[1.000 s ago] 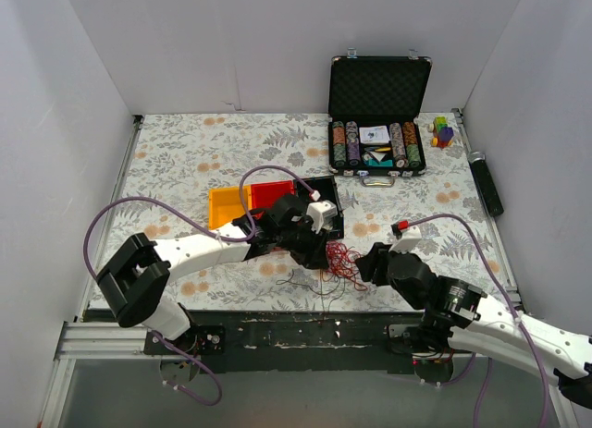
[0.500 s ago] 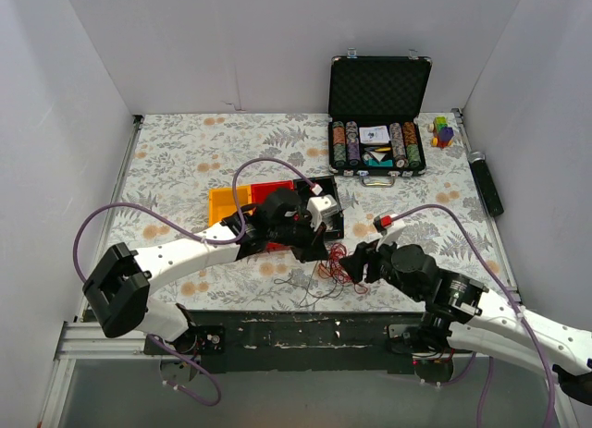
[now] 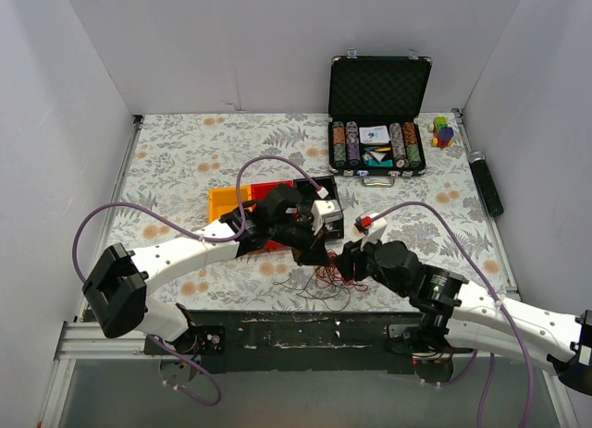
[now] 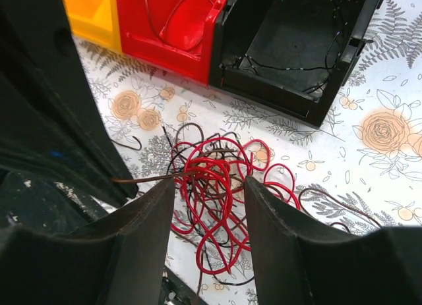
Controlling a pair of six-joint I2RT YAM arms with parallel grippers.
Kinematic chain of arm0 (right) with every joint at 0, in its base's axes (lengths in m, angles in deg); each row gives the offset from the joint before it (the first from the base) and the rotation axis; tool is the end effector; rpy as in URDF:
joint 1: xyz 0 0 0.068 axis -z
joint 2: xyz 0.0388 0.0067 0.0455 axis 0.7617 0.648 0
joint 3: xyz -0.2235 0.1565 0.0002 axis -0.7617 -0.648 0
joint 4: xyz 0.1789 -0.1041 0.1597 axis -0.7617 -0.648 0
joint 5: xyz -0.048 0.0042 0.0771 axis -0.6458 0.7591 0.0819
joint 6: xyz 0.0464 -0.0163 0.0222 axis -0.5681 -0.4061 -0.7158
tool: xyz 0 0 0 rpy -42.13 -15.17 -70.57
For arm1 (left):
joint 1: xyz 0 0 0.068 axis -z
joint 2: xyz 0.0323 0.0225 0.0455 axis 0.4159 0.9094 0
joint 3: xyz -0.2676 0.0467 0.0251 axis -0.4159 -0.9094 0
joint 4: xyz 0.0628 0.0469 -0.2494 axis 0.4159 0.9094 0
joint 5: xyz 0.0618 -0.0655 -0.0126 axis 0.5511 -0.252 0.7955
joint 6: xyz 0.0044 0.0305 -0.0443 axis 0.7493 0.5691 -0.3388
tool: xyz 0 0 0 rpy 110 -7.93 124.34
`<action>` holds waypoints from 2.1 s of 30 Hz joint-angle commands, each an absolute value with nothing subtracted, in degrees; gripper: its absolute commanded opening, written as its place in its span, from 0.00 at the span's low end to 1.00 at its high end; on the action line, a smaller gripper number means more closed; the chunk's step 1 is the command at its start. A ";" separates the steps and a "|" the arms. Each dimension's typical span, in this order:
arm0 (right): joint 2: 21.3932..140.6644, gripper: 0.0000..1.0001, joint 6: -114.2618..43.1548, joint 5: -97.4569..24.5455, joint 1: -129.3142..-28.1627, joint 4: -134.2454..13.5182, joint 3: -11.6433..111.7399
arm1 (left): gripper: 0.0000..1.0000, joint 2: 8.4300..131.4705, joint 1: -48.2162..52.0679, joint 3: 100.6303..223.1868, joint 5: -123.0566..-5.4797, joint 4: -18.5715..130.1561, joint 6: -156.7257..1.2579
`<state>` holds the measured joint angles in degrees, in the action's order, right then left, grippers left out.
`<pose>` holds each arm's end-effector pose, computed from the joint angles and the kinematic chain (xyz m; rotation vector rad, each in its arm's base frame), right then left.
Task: Untangle the cables
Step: Untie the cable.
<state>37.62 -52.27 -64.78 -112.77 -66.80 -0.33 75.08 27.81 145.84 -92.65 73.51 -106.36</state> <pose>0.0854 0.1410 0.2449 -0.4198 1.9008 0.6812 0.1681 -0.2531 0.2612 0.6714 2.5308 -1.4633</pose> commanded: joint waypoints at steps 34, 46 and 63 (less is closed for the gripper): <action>36.87 0.38 -70.13 -83.82 -118.34 -63.36 -11.52 | 0.00 76.28 27.55 181.74 -110.50 87.33 -102.29; 38.08 0.44 -82.43 -85.23 -118.25 -80.15 -10.74 | 0.00 75.14 26.93 205.74 -101.11 93.40 -94.82; 44.94 0.18 -93.77 -84.97 -118.25 -88.33 -8.10 | 0.00 70.39 26.93 217.88 -82.21 76.21 -90.15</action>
